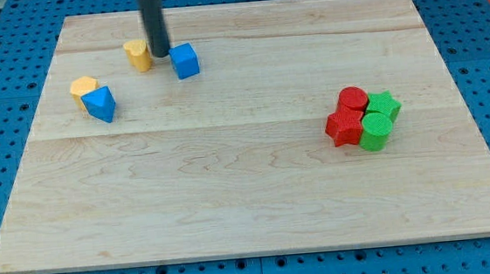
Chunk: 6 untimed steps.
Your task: Slightly move the blue cube closer to yellow heart
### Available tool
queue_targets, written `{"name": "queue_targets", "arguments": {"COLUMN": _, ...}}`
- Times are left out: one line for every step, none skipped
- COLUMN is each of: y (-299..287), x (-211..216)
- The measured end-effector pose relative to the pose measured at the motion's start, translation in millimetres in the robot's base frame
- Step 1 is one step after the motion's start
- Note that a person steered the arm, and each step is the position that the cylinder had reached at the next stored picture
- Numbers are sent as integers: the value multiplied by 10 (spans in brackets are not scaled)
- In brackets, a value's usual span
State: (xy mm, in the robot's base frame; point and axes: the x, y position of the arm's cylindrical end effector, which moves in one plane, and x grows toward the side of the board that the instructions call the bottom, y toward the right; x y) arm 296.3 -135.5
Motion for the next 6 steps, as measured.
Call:
{"name": "queue_targets", "arguments": {"y": 306, "x": -157}}
{"name": "queue_targets", "arguments": {"y": 853, "x": -354}}
{"name": "queue_targets", "arguments": {"y": 1078, "x": -251}}
{"name": "queue_targets", "arguments": {"y": 647, "x": -18}}
{"name": "queue_targets", "arguments": {"y": 109, "x": 93}}
{"name": "queue_targets", "arguments": {"y": 20, "x": 54}}
